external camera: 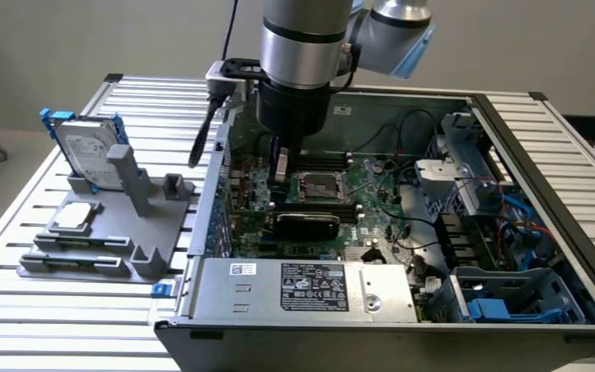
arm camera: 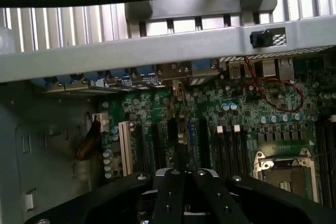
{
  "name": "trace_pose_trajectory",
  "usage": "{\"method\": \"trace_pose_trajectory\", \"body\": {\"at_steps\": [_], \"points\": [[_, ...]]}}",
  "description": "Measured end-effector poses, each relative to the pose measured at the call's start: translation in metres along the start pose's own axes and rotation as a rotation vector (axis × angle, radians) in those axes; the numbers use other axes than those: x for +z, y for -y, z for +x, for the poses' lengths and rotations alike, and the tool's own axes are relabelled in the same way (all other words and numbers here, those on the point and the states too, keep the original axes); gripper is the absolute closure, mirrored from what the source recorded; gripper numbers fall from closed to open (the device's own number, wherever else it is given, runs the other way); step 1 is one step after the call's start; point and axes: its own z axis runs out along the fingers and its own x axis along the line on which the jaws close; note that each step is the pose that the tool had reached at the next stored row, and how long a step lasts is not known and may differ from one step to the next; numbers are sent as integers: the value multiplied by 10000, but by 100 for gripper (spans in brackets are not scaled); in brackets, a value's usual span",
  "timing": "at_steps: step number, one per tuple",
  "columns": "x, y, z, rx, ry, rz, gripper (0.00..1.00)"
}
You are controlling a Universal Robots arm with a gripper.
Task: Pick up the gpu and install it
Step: 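Press down on the gpu until it lock into place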
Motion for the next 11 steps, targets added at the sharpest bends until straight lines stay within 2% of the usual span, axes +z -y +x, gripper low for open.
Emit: {"method": "trace_pose_trajectory", "body": {"at_steps": [2, 3, 11], "points": [[-2, 29, -4, -4, 26, 195, 89], [-3, 49, -6, -12, 47, 254, 89], [-7, 59, -5, -21, 85, 255, 89]]}}
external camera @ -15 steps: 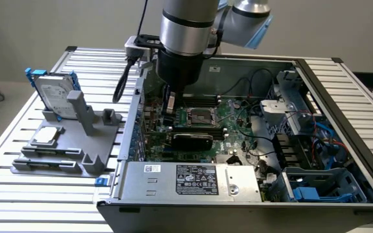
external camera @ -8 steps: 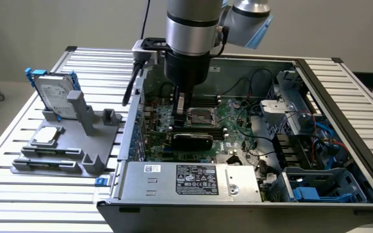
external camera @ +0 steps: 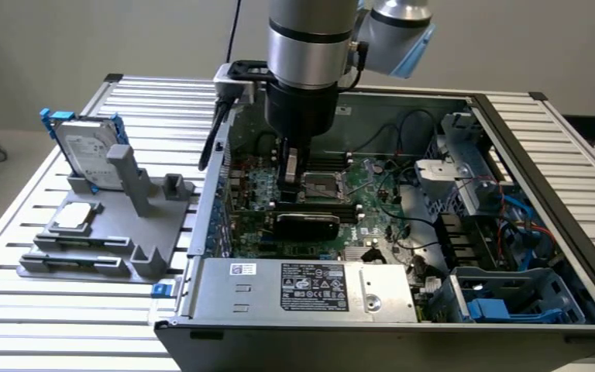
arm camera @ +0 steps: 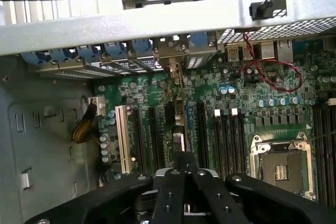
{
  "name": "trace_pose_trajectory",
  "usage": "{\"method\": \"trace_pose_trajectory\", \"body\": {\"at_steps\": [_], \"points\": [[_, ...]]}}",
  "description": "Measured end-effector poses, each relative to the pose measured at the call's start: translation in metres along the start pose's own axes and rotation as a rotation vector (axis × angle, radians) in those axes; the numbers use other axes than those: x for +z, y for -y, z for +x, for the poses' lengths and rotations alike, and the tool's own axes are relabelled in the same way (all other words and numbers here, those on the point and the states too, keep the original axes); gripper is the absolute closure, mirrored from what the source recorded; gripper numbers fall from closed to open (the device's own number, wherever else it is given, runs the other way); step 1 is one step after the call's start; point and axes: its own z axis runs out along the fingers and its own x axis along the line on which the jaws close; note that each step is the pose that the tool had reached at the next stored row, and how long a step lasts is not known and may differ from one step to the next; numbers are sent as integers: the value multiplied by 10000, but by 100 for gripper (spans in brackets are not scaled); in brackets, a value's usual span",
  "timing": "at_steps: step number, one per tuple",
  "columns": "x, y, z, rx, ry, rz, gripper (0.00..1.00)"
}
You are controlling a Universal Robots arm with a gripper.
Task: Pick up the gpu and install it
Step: 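Press down on the gpu until it lock into place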
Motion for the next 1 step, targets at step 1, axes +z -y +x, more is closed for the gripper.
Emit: {"method": "trace_pose_trajectory", "body": {"at_steps": [1], "points": [[0, 0, 0, 0, 2, 0, 89]]}}
